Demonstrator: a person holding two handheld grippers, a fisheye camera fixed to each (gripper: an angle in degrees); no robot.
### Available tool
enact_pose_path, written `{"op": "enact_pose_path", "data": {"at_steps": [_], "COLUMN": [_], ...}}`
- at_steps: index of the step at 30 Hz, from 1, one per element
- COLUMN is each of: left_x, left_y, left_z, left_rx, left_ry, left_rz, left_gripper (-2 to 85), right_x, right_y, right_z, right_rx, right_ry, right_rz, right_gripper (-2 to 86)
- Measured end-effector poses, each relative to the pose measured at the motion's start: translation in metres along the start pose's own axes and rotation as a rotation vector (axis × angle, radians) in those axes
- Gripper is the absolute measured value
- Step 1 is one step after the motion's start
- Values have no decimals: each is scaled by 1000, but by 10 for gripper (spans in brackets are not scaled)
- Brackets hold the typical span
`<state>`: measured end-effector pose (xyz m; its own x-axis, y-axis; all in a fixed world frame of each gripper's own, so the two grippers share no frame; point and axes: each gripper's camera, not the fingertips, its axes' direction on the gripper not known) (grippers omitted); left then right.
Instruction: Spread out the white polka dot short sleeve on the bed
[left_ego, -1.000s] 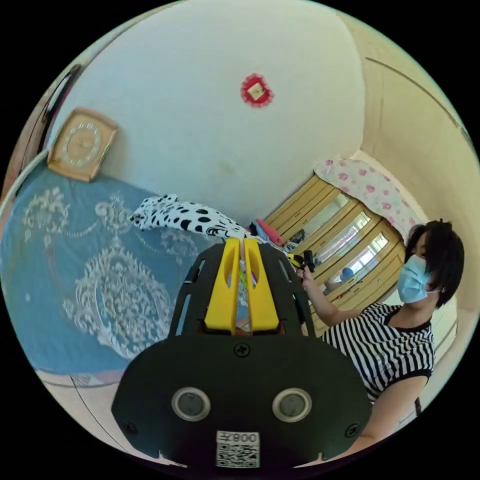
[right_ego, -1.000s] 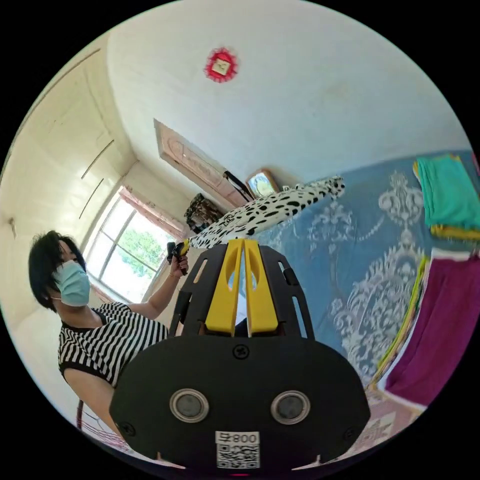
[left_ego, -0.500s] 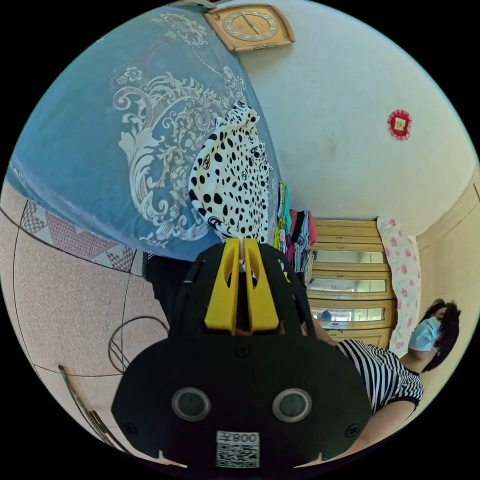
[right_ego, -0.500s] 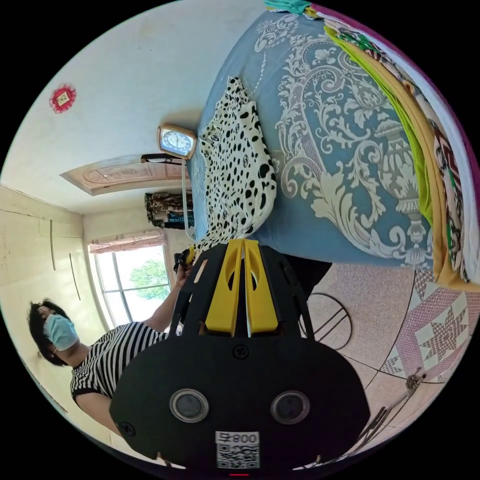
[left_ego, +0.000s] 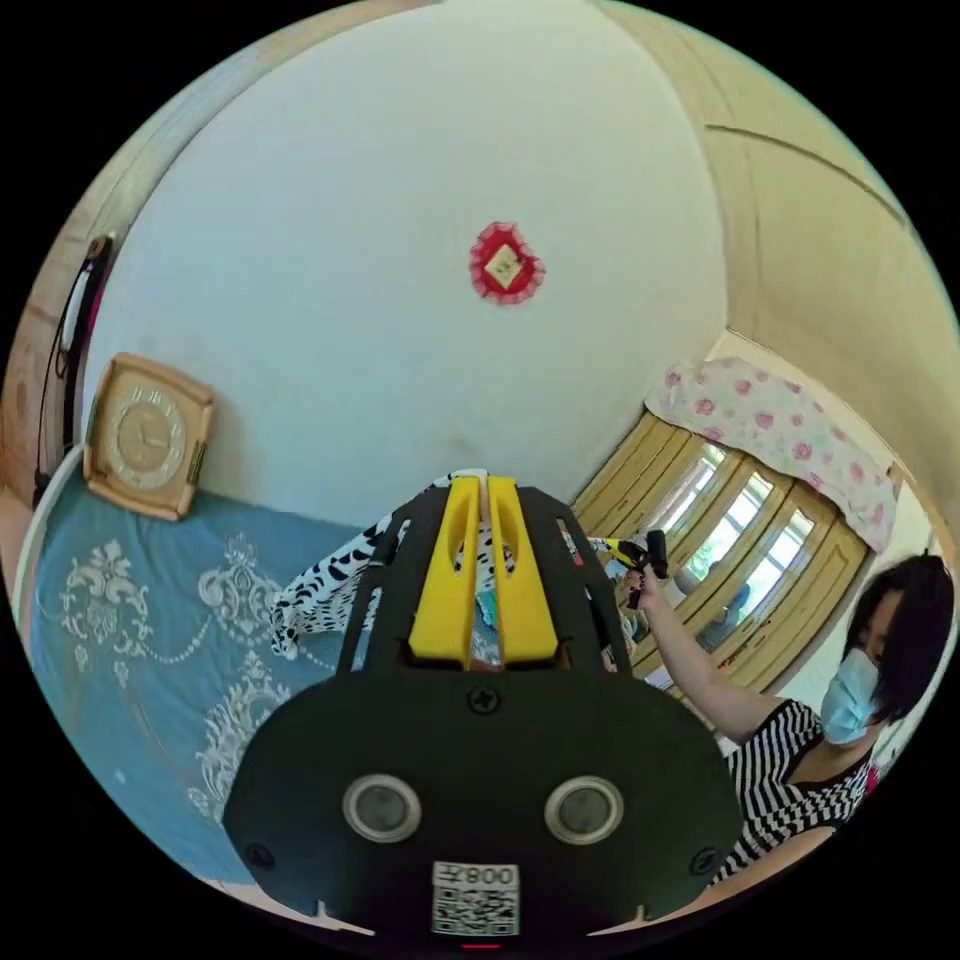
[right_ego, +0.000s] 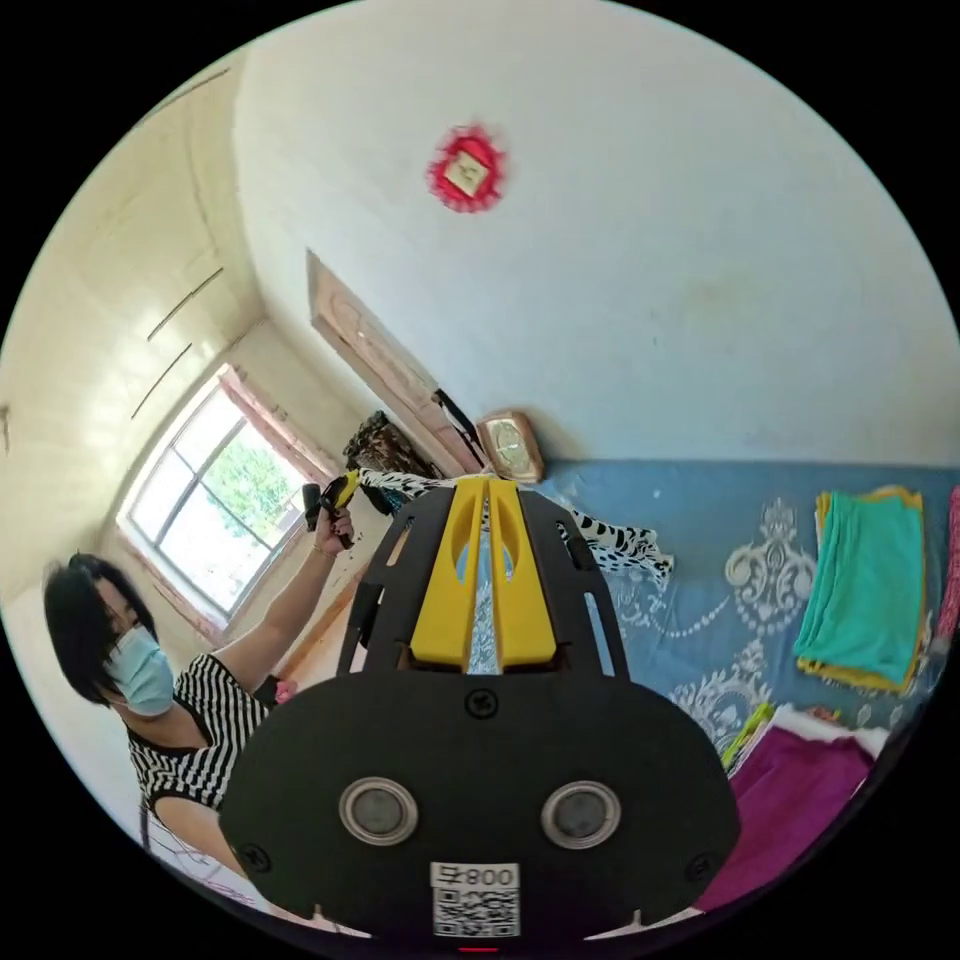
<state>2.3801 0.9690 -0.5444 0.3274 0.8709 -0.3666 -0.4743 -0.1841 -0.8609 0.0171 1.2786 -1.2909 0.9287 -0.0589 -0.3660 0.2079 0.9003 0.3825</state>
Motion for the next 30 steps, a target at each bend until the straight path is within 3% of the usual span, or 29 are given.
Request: {"op": "enact_pose_path", "data": {"at_steps": [4,8,11,15,19,25,30], "left_x": [36,44,22,-43,-96,-109,-130], "left_y": [8,71,141,258,347,384,377], "left_z": [-33,-58,-62,-45,-32,-38,-43], "left_rx": [37,-58,-168,-368,-433,-429,-397], "left_ry": [71,94,96,27,-1,-18,-27], "left_rz": [126,137,12,-334,-693,-792,-828], "left_gripper": [15,15,15,14,14,14,14], "right_x": [-51,-49,-16,77,152,166,184], "right_y": [26,94,169,299,407,435,430], "right_z": [-41,-42,-27,15,52,58,49], "right_rx": [55,-24,-106,-228,-337,-419,-367], "right_ry": [-19,-39,-42,-117,-101,-52,-87], "right_rz": [-161,-145,-17,391,770,811,829], "right_gripper": [2,2,2,1,1,1,1]}}
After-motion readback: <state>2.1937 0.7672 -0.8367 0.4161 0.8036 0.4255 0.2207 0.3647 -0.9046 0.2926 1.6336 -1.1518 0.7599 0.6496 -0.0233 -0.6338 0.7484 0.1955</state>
